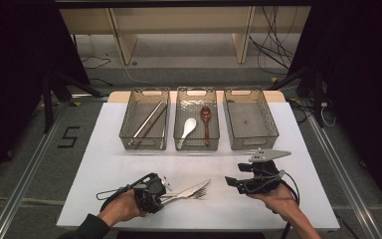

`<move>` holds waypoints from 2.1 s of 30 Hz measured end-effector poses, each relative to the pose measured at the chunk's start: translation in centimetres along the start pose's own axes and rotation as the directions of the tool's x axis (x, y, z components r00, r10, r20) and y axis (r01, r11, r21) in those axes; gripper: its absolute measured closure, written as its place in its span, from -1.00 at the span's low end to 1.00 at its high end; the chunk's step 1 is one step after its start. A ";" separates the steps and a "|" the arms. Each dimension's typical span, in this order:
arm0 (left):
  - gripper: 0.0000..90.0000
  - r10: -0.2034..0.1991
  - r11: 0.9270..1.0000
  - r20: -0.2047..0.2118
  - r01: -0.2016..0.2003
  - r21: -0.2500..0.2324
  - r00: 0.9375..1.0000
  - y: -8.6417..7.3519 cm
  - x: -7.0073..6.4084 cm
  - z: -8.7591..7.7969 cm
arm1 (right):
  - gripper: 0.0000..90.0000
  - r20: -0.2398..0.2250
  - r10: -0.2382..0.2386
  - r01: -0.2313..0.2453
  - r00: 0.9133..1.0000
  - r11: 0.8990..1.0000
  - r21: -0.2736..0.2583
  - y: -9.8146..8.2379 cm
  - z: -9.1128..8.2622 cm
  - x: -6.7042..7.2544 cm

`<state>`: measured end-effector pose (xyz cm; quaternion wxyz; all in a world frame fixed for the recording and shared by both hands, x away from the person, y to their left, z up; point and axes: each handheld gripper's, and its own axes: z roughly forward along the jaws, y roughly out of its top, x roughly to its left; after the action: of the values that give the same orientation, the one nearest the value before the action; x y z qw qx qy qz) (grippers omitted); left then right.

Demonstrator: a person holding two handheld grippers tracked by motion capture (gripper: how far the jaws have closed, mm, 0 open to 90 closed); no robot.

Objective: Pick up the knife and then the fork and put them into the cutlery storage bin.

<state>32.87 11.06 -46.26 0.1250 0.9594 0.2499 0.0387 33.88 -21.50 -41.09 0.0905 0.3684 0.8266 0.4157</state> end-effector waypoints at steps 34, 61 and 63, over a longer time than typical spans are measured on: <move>0.58 -0.032 0.998 0.037 0.034 -0.045 0.999 0.6 0.4 -0.4 | -0.29 0.003 0.001 -0.001 1.000 1.000 -0.002 0.0 -0.1 0.0; 0.76 0.020 1.000 0.021 -0.019 -0.022 1.000 2.7 -0.1 0.6 | -0.29 0.002 -0.002 0.002 1.000 1.000 -0.001 0.1 -0.1 0.1; 0.76 0.020 0.999 0.032 -0.019 -0.028 0.999 2.7 0.0 0.5 | -0.29 0.003 -0.004 0.004 1.000 1.000 -0.003 0.1 -0.1 0.1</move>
<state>34.18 8.65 -46.09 0.1419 0.9605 0.2378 0.0277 33.82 -21.50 -40.97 0.0931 0.3674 0.8266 0.4160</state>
